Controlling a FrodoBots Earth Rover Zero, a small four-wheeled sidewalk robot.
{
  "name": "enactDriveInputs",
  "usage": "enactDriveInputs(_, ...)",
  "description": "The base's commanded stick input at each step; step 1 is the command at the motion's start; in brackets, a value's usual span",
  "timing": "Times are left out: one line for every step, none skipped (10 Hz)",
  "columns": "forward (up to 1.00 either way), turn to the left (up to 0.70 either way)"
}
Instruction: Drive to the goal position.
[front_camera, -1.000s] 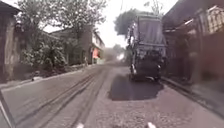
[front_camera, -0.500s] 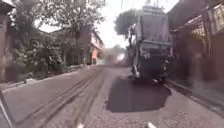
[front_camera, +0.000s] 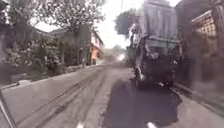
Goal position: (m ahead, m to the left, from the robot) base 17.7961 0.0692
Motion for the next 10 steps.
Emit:
enactDriveInputs(0.7, 0.01)
enactDriveInputs(0.7, 0.01)
enactDriveInputs(0.7, 0.01)
enactDriveInputs(0.7, 0.01)
enactDriveInputs(0.7, 0.01)
enactDriveInputs(0.7, 0.01)
enactDriveInputs(0.7, 0.01)
enactDriveInputs(0.7, 0.01)
enactDriveInputs(0.7, 0.01)
enactDriveInputs(0.7, 0.01)
